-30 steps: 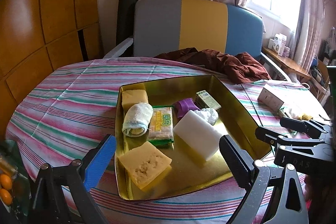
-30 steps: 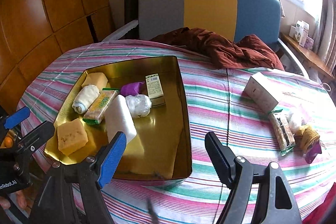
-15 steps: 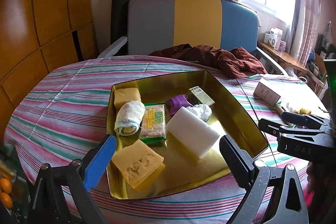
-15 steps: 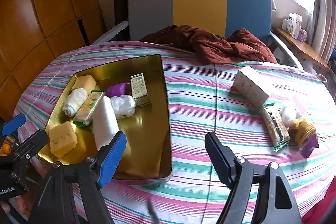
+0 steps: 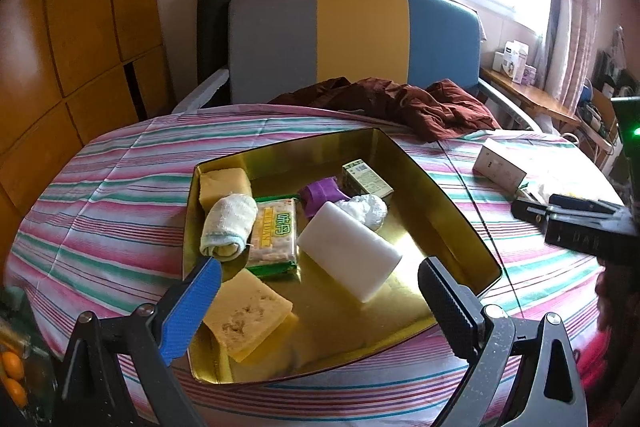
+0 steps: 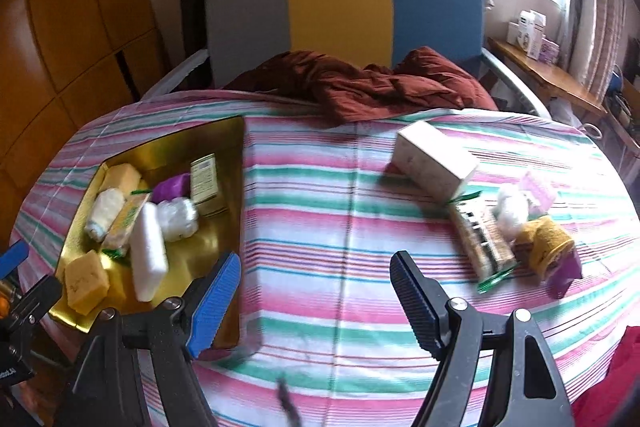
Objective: Organize objects
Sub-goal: 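Move both open tools back to the remaining items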
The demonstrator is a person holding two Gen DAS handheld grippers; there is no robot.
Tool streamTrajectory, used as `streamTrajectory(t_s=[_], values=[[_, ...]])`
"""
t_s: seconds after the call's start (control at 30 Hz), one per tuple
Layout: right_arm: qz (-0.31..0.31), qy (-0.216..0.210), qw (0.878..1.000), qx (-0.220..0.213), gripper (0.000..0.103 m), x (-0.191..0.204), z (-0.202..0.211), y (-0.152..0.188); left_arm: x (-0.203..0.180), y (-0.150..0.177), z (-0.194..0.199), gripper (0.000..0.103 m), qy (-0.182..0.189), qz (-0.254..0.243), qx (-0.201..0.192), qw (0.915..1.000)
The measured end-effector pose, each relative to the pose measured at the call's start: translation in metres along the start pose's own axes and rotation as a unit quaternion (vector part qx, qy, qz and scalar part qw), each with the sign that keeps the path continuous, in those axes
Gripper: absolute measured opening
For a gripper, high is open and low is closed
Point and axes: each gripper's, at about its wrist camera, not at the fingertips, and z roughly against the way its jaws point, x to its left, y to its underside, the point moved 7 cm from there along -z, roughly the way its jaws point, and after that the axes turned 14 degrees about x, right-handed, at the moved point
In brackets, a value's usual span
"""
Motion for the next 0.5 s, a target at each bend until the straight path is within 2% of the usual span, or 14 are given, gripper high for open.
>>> streamTrajectory(t_s=[0.23,0.5], values=[[-0.035,0.030,0.999,-0.012,0.078,-0.054,0.007,-0.020,-0.015,-0.006,-0.004,0.099,0.005,-0.019,0.003,0.9998],[-0.089,0.082,0.992,-0.024,0.078,-0.138,0.004,-0.039,-0.042,-0.015,-0.012,0.099,0.018,-0.047,0.010,0.9987]])
